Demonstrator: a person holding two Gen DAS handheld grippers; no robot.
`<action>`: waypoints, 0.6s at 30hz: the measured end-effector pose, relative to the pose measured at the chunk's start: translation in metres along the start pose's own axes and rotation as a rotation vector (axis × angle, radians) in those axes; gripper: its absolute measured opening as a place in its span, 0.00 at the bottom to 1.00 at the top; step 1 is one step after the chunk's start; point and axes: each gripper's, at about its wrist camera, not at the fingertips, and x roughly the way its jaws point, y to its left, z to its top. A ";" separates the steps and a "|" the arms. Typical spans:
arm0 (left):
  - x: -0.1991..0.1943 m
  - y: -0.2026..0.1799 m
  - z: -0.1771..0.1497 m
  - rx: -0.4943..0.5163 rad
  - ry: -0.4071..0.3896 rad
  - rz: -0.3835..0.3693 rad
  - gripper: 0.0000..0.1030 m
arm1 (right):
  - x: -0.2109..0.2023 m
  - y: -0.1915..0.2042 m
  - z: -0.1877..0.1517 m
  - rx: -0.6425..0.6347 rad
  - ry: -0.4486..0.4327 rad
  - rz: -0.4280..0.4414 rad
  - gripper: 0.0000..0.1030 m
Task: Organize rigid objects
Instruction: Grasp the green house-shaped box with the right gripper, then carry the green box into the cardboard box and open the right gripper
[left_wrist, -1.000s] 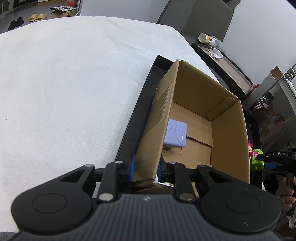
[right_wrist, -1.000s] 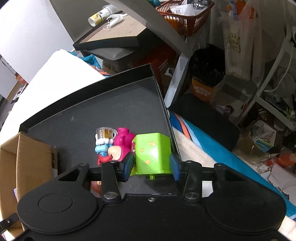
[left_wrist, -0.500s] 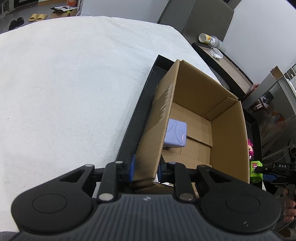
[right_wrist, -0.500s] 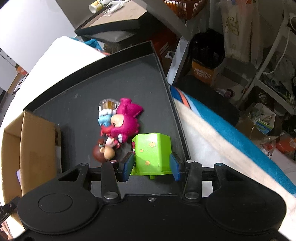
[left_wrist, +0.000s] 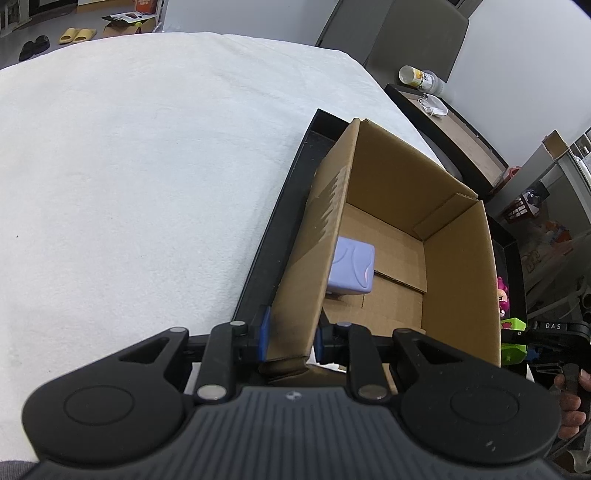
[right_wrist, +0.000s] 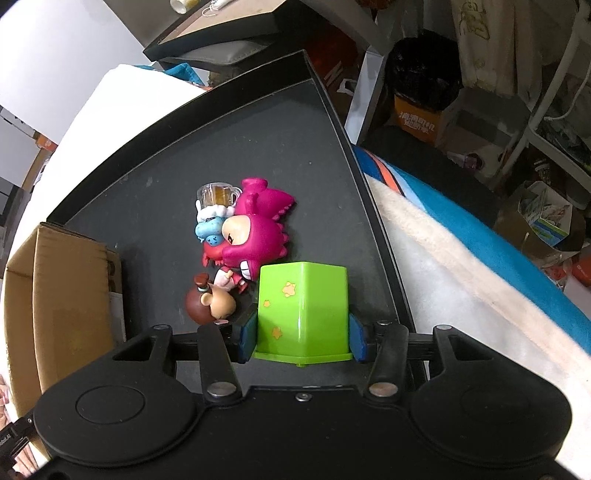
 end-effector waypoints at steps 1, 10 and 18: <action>0.000 0.000 0.000 0.000 0.000 0.001 0.20 | 0.000 -0.001 0.000 0.002 0.001 -0.001 0.46; 0.000 0.000 0.000 0.001 0.000 0.000 0.20 | -0.022 0.000 -0.005 0.004 -0.030 0.012 0.46; 0.001 0.001 0.000 0.007 0.000 -0.005 0.20 | -0.048 0.025 -0.006 -0.072 -0.078 -0.028 0.46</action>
